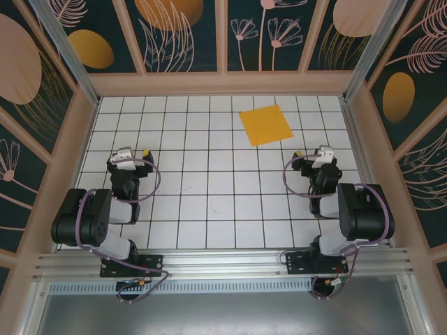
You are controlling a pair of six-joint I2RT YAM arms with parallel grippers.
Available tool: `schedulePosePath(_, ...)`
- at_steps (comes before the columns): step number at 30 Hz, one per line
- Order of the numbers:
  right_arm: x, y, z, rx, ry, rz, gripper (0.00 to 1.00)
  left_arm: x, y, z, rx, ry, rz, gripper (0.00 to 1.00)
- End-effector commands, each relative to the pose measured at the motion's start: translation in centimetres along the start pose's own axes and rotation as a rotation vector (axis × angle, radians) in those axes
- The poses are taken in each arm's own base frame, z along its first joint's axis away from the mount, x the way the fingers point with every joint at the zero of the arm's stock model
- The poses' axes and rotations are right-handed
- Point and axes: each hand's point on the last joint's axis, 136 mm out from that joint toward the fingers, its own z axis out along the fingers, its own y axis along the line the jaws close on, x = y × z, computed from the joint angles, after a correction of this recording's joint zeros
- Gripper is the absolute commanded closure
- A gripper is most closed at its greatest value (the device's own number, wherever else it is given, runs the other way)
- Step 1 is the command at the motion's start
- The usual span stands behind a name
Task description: Fold a paper plane with a square sheet of paper (pick it up from the middle)
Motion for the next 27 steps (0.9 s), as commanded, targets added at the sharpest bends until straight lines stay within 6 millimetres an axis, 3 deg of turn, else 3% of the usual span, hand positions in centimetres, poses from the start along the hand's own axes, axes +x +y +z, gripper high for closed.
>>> schedulePosePath(1,-1.6,0.1,0.4,-0.015,-0.057,0.019,0.01,-1.4,-0.4,0.4,0.027,-0.049,0.010,0.02)
schedulePosePath(23,-1.7,0.1,0.4,-0.018,-0.056,0.021,0.01,-1.4,0.3,0.4,-0.013,-0.051,-0.006,0.01)
schedulePosePath(27,-1.9,0.3,0.6,-0.019,-0.048,0.014,0.01,-1.8,1.5,-0.3,-0.077,-0.082,-0.037,0.01)
